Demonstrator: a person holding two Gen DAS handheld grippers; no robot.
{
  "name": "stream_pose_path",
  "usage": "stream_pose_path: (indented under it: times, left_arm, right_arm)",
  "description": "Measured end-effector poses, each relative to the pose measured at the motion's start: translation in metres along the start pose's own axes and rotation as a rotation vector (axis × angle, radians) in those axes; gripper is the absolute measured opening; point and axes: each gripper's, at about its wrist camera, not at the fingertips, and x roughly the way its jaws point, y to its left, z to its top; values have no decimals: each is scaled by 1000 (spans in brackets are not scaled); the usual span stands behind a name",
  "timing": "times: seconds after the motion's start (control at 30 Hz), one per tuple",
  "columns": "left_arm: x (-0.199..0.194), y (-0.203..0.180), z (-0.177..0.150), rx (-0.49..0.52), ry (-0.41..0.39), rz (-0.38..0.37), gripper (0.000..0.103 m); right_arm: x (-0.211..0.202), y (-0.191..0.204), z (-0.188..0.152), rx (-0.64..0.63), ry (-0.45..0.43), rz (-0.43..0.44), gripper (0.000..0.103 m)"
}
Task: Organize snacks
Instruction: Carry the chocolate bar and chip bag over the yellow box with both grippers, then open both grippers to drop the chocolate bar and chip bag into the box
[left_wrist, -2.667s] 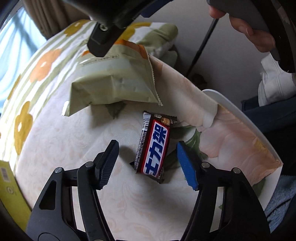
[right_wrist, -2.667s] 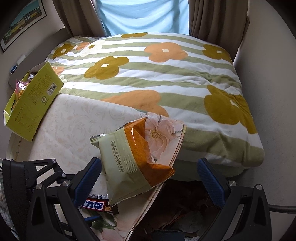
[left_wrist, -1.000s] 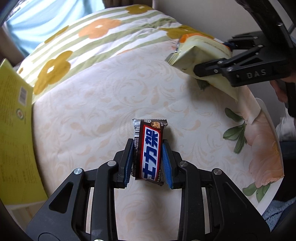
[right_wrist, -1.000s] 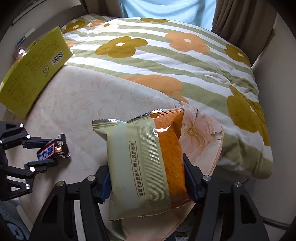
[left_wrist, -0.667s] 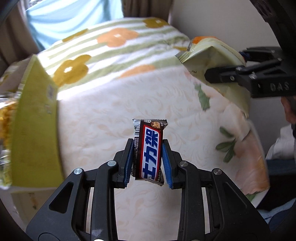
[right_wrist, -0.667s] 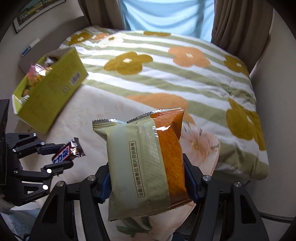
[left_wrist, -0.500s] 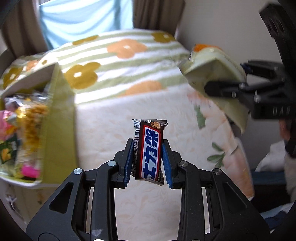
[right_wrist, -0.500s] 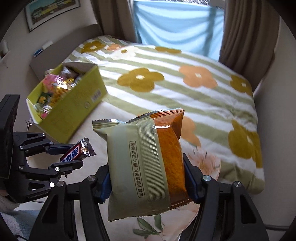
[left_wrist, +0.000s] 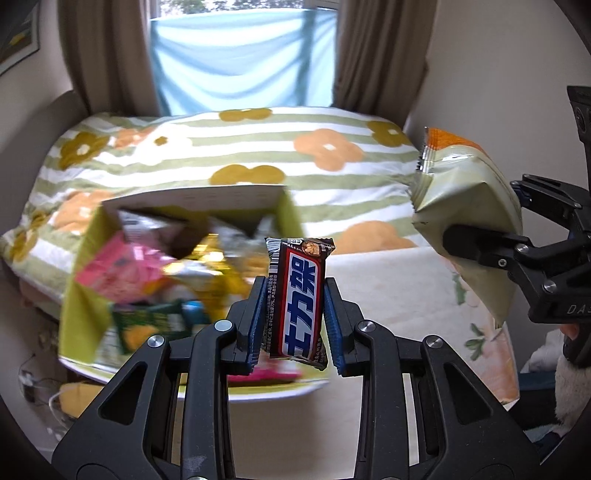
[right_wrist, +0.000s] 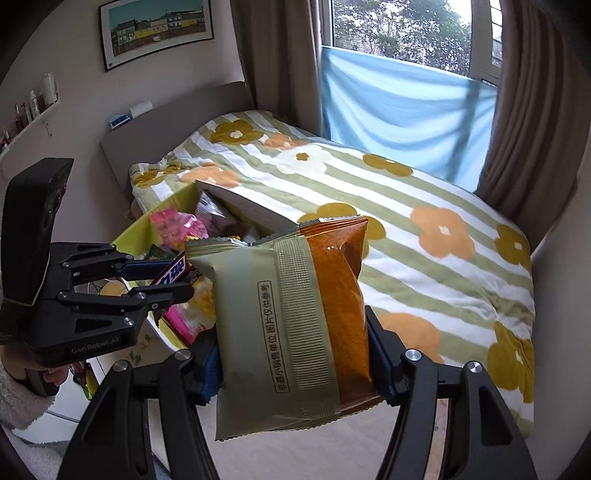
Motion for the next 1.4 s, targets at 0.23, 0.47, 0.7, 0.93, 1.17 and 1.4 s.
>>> stream_pose_path:
  times: [0.23, 0.47, 0.7, 0.93, 1.17, 1.4]
  left_arm:
    - [8, 99, 9, -24, 47, 40, 26]
    - [37, 151, 13, 28, 119, 25, 26]
    - [65, 158, 3, 70, 212, -15, 72]
    - [56, 167, -14, -11, 161, -6, 102]
    - [54, 169, -25, -40, 189, 58, 102]
    - [49, 167, -29, -23, 178, 93, 102]
  right_arm:
    - [48, 42, 44, 62, 4, 32, 60]
    - [101, 69, 72, 138, 46, 22, 60]
    - [135, 80, 74, 198, 113, -1, 60]
    - [152, 76, 72, 202, 176, -13, 61]
    - [166, 78, 89, 188, 186, -2, 61]
    - [188, 82, 106, 194, 201, 31, 68]
